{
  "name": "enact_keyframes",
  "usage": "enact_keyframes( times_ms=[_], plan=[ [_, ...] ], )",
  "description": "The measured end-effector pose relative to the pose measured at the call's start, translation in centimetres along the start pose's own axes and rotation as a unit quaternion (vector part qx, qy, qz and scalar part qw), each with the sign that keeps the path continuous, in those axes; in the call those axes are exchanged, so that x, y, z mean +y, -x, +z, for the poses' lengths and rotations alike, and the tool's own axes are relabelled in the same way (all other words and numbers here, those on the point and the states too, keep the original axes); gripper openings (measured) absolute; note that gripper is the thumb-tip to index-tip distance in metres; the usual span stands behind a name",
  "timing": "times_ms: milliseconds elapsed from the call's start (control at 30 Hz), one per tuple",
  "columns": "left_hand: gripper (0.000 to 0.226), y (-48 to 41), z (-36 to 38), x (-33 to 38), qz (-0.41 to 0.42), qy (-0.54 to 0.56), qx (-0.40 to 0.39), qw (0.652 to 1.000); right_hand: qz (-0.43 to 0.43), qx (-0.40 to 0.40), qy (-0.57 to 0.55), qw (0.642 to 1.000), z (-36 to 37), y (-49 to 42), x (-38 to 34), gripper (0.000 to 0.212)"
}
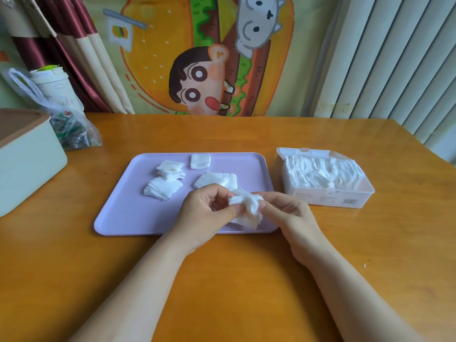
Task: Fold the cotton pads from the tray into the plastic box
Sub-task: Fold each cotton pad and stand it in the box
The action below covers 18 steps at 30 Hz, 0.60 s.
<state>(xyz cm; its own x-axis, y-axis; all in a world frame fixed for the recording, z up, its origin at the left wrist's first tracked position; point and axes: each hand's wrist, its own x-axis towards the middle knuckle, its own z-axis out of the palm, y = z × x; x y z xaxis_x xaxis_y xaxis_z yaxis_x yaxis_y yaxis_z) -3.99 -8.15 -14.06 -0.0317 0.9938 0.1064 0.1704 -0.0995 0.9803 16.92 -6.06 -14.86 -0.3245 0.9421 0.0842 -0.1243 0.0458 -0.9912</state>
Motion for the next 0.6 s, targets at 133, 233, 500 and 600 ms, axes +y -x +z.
enact_keyframes(
  times_ms=[133, 233, 500, 600],
  plan=[
    [0.03, -0.1, 0.1, -0.1, -0.008, -0.033, 0.04, 0.999, -0.001, -0.011, 0.047, 0.999, 0.1, 0.3, -0.2, 0.048],
    [0.055, 0.1, 0.1, 0.0, -0.016, -0.065, -0.009, 0.998, -0.039, 0.04, 0.143, 0.988, 0.5, 0.3, 0.2, 0.036],
    [0.024, 0.0, 0.8, -0.8, -0.004, -0.119, -0.042, 0.992, -0.115, 0.04, 0.267, 0.956, 0.6, 1.0, 0.3, 0.055],
    [0.03, 0.0, 0.6, -0.8, 0.012, -0.136, -0.029, 0.99, -0.132, 0.025, 0.32, 0.938, 0.4, 0.8, 1.0, 0.054]
  ],
)
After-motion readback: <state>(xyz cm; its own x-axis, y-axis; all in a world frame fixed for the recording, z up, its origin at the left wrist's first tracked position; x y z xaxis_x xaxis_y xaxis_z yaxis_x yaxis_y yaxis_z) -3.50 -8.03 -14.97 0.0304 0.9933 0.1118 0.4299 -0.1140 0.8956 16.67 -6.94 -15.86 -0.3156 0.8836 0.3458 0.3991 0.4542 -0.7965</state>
